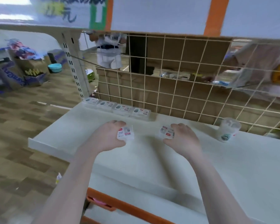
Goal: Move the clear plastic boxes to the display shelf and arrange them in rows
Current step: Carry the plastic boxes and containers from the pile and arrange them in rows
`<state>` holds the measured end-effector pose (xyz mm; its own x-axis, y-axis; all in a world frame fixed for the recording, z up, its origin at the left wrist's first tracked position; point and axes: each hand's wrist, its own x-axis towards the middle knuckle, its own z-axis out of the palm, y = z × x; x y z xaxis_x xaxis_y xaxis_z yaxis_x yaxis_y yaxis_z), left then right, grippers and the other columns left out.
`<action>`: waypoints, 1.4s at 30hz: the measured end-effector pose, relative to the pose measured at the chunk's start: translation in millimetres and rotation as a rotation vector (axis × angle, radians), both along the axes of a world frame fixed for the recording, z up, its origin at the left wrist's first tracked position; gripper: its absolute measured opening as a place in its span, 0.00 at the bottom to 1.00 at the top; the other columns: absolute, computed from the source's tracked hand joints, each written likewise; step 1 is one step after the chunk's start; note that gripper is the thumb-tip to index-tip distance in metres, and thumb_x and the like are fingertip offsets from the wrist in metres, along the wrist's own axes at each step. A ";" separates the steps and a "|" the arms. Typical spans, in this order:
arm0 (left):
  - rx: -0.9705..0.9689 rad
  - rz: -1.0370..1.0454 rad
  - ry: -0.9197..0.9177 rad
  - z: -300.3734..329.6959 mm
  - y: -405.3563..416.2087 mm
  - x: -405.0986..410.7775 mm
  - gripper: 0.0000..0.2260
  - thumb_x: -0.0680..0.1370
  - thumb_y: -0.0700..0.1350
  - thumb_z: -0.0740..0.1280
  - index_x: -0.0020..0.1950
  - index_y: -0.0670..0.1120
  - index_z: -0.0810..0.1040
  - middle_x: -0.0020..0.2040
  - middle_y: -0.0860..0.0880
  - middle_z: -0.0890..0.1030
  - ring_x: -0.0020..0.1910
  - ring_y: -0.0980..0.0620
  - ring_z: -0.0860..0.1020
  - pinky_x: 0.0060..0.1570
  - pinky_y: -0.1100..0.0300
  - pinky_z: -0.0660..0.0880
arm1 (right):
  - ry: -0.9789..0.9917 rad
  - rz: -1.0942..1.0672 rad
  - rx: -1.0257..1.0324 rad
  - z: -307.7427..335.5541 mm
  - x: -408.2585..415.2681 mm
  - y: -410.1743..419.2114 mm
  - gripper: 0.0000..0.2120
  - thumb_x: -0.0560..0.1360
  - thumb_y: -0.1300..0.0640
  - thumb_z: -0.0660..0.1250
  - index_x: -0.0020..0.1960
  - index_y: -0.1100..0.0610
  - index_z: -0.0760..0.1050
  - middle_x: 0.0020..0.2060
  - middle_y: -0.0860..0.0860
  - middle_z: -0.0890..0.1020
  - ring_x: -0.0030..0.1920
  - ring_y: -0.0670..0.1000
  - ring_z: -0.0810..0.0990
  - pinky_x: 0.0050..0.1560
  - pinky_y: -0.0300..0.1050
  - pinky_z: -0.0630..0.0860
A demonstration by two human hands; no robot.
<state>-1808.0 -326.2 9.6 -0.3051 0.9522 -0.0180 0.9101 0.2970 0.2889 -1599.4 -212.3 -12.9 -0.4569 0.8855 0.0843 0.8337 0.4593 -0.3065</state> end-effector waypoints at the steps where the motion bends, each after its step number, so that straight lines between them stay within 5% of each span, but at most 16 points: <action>1: -0.012 -0.020 0.005 0.2 3.0 -6.2 0.28 0.71 0.48 0.69 0.71 0.50 0.66 0.65 0.51 0.71 0.62 0.49 0.71 0.52 0.61 0.68 | -0.001 -0.022 -0.005 -0.6 -7.0 -0.2 0.14 0.71 0.49 0.65 0.52 0.56 0.70 0.50 0.52 0.73 0.54 0.54 0.71 0.42 0.42 0.63; 5: -0.011 -0.081 -0.011 1.5 11.9 -35.5 0.29 0.72 0.47 0.69 0.71 0.51 0.65 0.65 0.50 0.71 0.60 0.49 0.72 0.47 0.61 0.68 | 0.006 -0.101 -0.016 -6.4 -35.3 1.6 0.15 0.72 0.48 0.65 0.53 0.56 0.71 0.51 0.52 0.74 0.55 0.54 0.71 0.44 0.43 0.66; 13: -0.033 -0.170 -0.022 4.3 17.8 -71.3 0.30 0.71 0.48 0.69 0.72 0.52 0.65 0.69 0.52 0.69 0.64 0.50 0.70 0.55 0.60 0.71 | -0.006 -0.279 -0.010 -24.7 -60.3 4.3 0.19 0.73 0.44 0.63 0.58 0.56 0.72 0.54 0.54 0.76 0.56 0.55 0.72 0.48 0.44 0.66; 17: -0.036 -0.185 -0.031 4.0 22.9 -77.3 0.29 0.71 0.47 0.68 0.72 0.51 0.65 0.67 0.50 0.70 0.63 0.49 0.71 0.56 0.59 0.71 | -0.058 -0.259 -0.010 -32.7 -62.1 0.9 0.28 0.75 0.38 0.60 0.66 0.57 0.66 0.62 0.54 0.72 0.61 0.55 0.70 0.56 0.45 0.69; 20: -0.040 -0.190 -0.048 1.5 26.1 -76.5 0.29 0.71 0.47 0.68 0.71 0.51 0.66 0.67 0.50 0.71 0.63 0.48 0.71 0.56 0.58 0.71 | -0.079 -0.157 -0.085 -23.7 -52.3 3.3 0.30 0.73 0.37 0.63 0.66 0.56 0.67 0.61 0.53 0.73 0.59 0.55 0.73 0.50 0.43 0.69; 22: -0.048 -0.201 -0.046 -0.8 28.1 -75.0 0.28 0.71 0.47 0.68 0.71 0.50 0.66 0.66 0.49 0.71 0.62 0.48 0.71 0.56 0.57 0.72 | -0.092 -0.069 -0.164 -13.9 -39.7 7.5 0.28 0.71 0.41 0.68 0.65 0.55 0.68 0.61 0.51 0.73 0.57 0.53 0.74 0.47 0.42 0.69; 25: -0.040 -0.199 -0.049 -2.8 30.2 -73.6 0.27 0.71 0.47 0.69 0.69 0.49 0.68 0.64 0.49 0.72 0.61 0.48 0.72 0.55 0.57 0.72 | -0.078 0.048 -0.279 -4.2 -22.9 17.4 0.33 0.69 0.51 0.73 0.71 0.49 0.64 0.68 0.48 0.67 0.62 0.50 0.71 0.56 0.41 0.69; 28: -0.037 -0.195 -0.060 -4.0 30.2 -71.9 0.27 0.71 0.47 0.69 0.69 0.49 0.68 0.64 0.49 0.72 0.60 0.48 0.72 0.56 0.55 0.72 | -0.114 0.185 -0.318 0.7 -19.2 30.2 0.39 0.70 0.59 0.71 0.74 0.44 0.56 0.74 0.43 0.56 0.71 0.47 0.61 0.63 0.38 0.64; 32: -0.036 -0.188 -0.054 -6.1 29.0 -69.9 0.28 0.70 0.47 0.69 0.70 0.50 0.67 0.65 0.50 0.72 0.61 0.49 0.72 0.54 0.58 0.72 | -0.090 0.296 -0.329 -8.4 -20.7 46.6 0.34 0.72 0.64 0.67 0.72 0.44 0.61 0.74 0.41 0.56 0.73 0.43 0.57 0.64 0.33 0.58; 42: -0.064 -0.138 -0.026 -5.1 22.6 -70.8 0.29 0.71 0.48 0.69 0.71 0.51 0.66 0.65 0.50 0.71 0.61 0.49 0.72 0.51 0.61 0.70 | 0.062 0.087 0.053 -40.8 -27.6 53.1 0.30 0.69 0.42 0.71 0.69 0.47 0.69 0.61 0.48 0.69 0.64 0.50 0.64 0.59 0.40 0.62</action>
<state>-1878.8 -303.6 4.5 -0.1703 0.9816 -0.0860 0.9359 0.1885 0.2976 -1627.0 -159.2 -53.7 -0.5240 0.8363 0.1610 0.7701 0.5460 -0.3298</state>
